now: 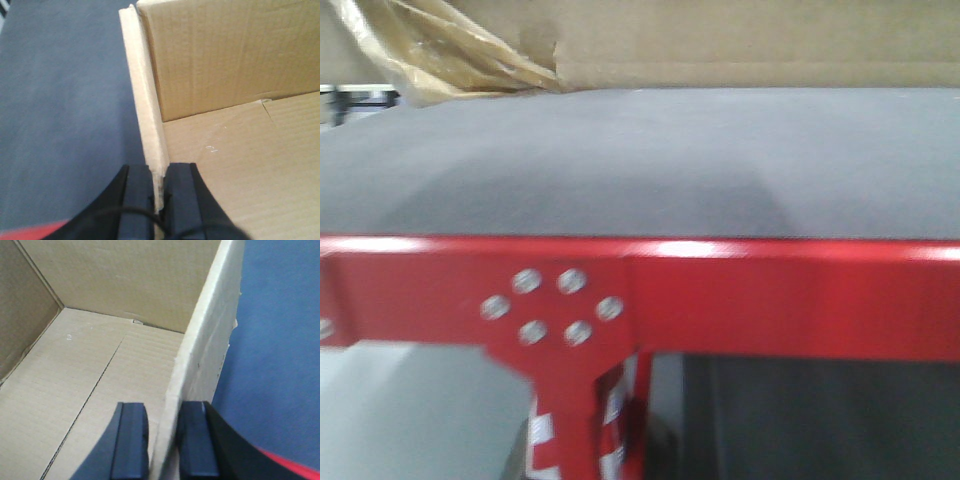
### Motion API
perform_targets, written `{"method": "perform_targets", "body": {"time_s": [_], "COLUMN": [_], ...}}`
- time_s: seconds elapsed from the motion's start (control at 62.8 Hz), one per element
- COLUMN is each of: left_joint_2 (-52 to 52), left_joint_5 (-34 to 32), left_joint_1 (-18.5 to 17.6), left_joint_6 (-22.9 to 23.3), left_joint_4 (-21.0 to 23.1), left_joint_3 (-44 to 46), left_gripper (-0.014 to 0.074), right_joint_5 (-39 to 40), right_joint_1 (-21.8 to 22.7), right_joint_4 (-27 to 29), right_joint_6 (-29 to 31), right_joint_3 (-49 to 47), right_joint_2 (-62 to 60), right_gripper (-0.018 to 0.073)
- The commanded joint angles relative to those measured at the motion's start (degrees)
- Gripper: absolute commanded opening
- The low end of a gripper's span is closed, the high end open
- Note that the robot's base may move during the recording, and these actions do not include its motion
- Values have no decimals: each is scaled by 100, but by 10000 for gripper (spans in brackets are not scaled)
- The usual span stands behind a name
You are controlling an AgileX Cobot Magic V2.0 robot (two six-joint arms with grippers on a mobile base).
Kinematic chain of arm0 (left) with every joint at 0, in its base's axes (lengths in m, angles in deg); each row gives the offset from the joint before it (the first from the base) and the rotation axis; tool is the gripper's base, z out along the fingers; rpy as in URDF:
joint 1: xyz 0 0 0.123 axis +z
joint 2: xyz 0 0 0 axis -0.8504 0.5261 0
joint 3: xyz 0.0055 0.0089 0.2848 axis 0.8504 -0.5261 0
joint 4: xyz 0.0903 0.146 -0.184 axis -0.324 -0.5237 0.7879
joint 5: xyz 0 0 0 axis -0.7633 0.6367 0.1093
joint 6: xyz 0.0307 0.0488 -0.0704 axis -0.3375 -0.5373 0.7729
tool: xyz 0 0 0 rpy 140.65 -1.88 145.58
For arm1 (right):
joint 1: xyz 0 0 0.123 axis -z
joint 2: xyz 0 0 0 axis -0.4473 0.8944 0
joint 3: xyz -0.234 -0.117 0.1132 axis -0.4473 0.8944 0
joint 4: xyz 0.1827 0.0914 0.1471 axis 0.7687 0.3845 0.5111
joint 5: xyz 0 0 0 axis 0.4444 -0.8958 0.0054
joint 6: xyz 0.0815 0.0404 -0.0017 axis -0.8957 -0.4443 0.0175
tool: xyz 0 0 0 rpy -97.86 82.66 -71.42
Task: Grab carton from right shelf to conveyor
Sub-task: 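Carry the carton with both grippers over the grey conveyor belt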
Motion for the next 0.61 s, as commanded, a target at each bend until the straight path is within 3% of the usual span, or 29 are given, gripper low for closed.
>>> {"method": "perform_targets", "body": {"time_s": [0.0,0.59], "left_joint_2": [-14,0], "left_joint_5": [-47,-45], "left_joint_1": [21,21], "left_joint_6": [-45,-45], "left_joint_4": [-495,-495], "left_joint_3": [39,39], "left_gripper": [-17,-17], "right_joint_5": [205,205], "right_joint_1": [-13,-13], "right_joint_4": [125,125], "right_joint_6": [93,93], "right_joint_3": [-41,-41], "right_joint_2": [-119,-119], "right_gripper": [-66,-66]}}
